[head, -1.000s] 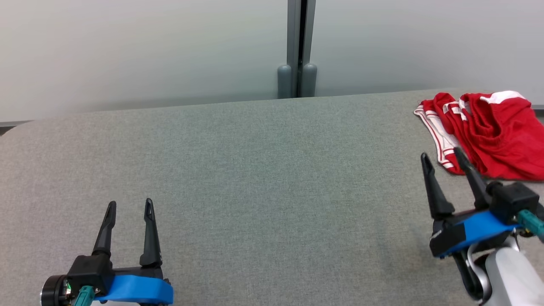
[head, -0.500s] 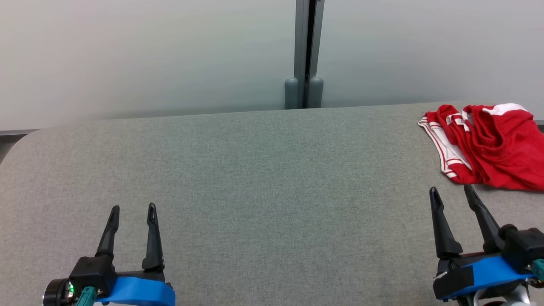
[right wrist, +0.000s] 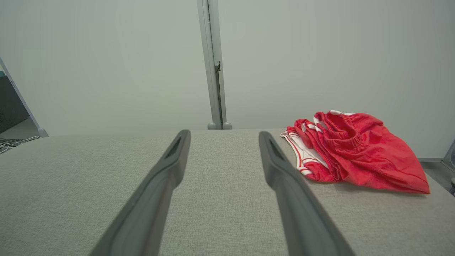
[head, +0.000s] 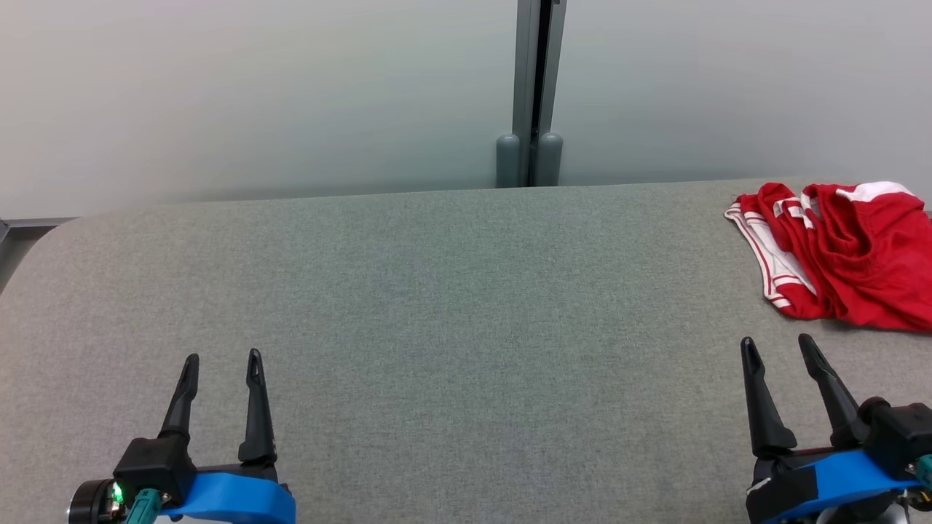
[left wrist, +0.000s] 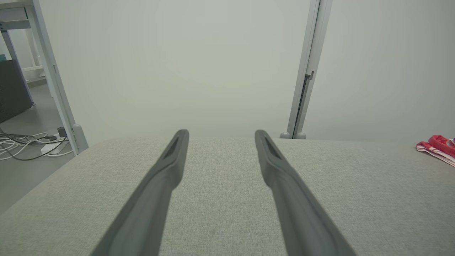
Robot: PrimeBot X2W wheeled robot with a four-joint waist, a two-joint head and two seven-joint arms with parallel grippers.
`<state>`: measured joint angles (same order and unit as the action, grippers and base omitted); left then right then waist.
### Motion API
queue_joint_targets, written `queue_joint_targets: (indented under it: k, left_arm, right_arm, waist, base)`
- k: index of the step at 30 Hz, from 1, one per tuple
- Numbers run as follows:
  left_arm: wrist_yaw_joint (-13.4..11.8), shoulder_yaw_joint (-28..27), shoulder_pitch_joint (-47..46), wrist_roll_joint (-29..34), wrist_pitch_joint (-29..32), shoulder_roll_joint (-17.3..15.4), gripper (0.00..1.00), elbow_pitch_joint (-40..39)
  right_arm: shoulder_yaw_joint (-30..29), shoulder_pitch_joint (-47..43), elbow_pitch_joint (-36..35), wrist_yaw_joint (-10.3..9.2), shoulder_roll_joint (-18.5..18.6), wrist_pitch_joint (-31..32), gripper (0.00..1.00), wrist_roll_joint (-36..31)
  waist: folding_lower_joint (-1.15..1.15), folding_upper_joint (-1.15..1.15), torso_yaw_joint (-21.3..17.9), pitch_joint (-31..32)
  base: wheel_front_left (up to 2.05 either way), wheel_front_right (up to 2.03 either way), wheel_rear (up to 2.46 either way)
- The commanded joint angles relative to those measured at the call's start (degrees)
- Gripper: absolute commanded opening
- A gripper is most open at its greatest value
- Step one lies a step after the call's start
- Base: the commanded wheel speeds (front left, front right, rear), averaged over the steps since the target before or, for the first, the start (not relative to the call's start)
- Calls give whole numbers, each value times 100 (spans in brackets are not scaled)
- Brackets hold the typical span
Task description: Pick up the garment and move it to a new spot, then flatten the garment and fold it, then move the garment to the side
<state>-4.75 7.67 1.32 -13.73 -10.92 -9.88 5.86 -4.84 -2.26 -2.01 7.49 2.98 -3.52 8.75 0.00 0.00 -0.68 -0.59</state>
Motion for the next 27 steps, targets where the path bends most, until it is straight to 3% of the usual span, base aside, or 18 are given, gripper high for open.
queue_joint_targets:
  k: [1,5,6,11,27]
  left_arm:
    - [-22,-7,65,-34,5,-24,100,-10]
    - [-49,3,61,-33,6,-32,100,-9]
    - [-24,15,11,-27,18,-10,0,20]
    - [-21,49,136,-58,27,99,0,291]
    - [243,-271,-71,-1699,392,222,0,402]
  right_arm:
    - [12,-14,21,1,-13,-12,100,30]
    - [23,-2,34,1,-14,-39,100,40]
    - [22,-2,60,0,-2,-10,0,32]
    - [41,-71,348,0,-22,3,0,69]
    - [-9,137,607,0,-18,216,0,1816]
  waist:
    - [0,0,-6,-5]
    - [0,0,-12,-22]
    - [0,0,-9,-20]
    - [0,0,-9,-20]
    - [0,0,1,-12]
  base:
    - [0,0,0]
    - [0,0,0]
    - [0,0,0]
    - [0,0,0]
    - [0,0,0]
